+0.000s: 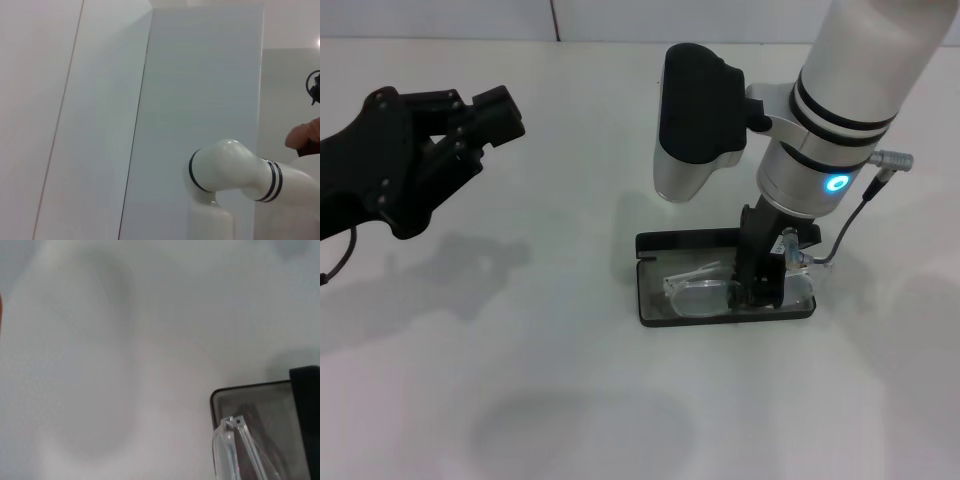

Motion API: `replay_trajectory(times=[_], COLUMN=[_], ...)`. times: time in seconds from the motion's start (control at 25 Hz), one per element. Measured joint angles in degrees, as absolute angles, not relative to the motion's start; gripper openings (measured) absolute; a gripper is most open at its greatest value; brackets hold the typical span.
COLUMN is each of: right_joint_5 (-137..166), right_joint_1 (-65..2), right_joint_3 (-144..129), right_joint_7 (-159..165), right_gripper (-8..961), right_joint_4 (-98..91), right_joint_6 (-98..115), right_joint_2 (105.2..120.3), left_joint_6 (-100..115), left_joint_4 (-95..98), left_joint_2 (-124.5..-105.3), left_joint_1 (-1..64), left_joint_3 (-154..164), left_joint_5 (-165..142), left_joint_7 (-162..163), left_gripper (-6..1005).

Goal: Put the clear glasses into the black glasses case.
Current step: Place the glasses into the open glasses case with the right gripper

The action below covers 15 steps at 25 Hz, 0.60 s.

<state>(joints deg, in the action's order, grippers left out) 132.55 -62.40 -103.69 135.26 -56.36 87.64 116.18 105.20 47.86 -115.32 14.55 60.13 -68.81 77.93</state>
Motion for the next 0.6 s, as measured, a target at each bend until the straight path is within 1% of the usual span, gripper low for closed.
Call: replay_trajectory(times=[0.6], right_joint_5=[133.09], right_joint_1=[-62.23], right_joint_3=[-105.97], right_joint_7=[134.87], right_gripper=[204], right_joint_4=[-55.02], right_joint_6=[84.26], right_joint_2=[116.19], left_joint_6=[105.20], left_joint_4=[46.49], left_joint_2=[-115.30], left_joint_1=[14.84], left_joint_3=[60.12], left_joint_5=[-68.90], left_joint_7=[76.85], left_gripper=[87])
